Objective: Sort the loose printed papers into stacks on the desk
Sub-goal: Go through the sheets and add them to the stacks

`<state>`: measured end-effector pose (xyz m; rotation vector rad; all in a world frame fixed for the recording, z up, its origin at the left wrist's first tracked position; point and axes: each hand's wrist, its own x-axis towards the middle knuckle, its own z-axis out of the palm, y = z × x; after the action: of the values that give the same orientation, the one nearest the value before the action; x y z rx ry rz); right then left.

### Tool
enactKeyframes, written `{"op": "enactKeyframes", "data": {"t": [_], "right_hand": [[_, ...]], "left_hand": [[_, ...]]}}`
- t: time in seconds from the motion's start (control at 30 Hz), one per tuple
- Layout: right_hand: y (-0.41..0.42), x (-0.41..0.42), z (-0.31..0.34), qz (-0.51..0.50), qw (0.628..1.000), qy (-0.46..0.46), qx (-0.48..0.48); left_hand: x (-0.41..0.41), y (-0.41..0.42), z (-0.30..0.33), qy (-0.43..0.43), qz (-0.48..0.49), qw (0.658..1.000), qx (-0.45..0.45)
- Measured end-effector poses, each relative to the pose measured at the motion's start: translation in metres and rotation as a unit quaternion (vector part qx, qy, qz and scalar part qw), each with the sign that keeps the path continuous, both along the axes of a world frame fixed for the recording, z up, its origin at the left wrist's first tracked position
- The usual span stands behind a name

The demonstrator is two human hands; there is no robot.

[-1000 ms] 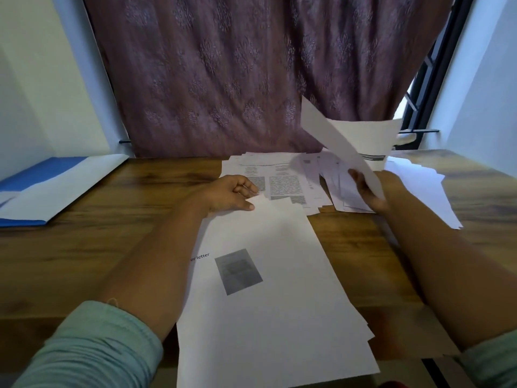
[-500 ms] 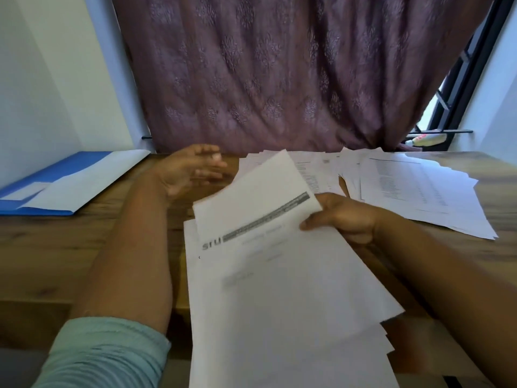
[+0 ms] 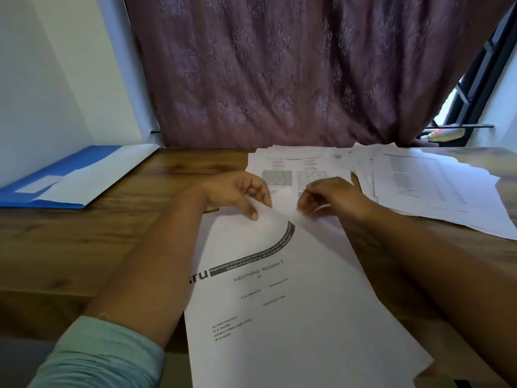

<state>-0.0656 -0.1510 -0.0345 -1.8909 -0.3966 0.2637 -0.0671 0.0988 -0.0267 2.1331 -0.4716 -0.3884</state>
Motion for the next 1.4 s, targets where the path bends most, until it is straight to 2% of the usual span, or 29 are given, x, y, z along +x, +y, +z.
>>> {"op": "enactKeyframes", "data": {"t": [0.07,0.13,0.23,0.37,0.67,0.77,0.87,0.93,1.0,1.07,1.23,1.4], "right_hand": [[0.002,0.020,0.002,-0.048,0.995,-0.057,-0.067],[0.008,0.034,0.004,-0.033,0.990,-0.067,-0.123],[0.021,0.046,0.005,-0.028,0.991,-0.051,-0.122],[0.028,0.045,-0.005,-0.029,0.996,-0.030,-0.073],[0.016,0.034,0.002,-0.043,0.971,-0.171,-0.163],[0.012,0.027,0.007,0.004,0.989,-0.129,-0.076],[0.011,0.022,0.011,0.083,0.992,0.019,0.096],[0.012,0.027,0.010,0.045,0.990,0.043,0.126],[0.011,0.036,0.002,-0.035,0.998,-0.045,0.038],[0.009,0.043,-0.007,-0.072,0.987,-0.125,-0.065],[0.010,0.046,-0.014,-0.052,0.973,-0.121,-0.189],[0.010,0.039,-0.008,-0.049,0.982,-0.095,-0.158]], "left_hand": [[0.000,0.000,-0.002,0.008,-0.001,0.999,0.037],[0.001,0.000,-0.004,0.013,0.003,0.999,0.051],[0.002,0.002,-0.005,0.016,0.009,0.998,0.060],[0.005,0.003,-0.007,-0.005,0.012,0.997,0.081],[0.008,0.001,-0.003,-0.085,0.092,0.992,0.007],[0.008,-0.001,-0.006,-0.069,0.087,0.994,-0.016],[0.008,-0.001,-0.007,-0.052,0.076,0.994,-0.054],[0.005,0.000,-0.004,-0.035,0.057,0.996,-0.061],[0.002,0.001,-0.001,-0.035,0.045,0.998,-0.029],[0.000,0.003,-0.001,-0.039,0.042,0.998,-0.021],[-0.002,0.010,-0.002,-0.009,0.038,0.997,-0.063],[-0.003,0.009,-0.001,-0.004,0.057,0.996,-0.063]]}}
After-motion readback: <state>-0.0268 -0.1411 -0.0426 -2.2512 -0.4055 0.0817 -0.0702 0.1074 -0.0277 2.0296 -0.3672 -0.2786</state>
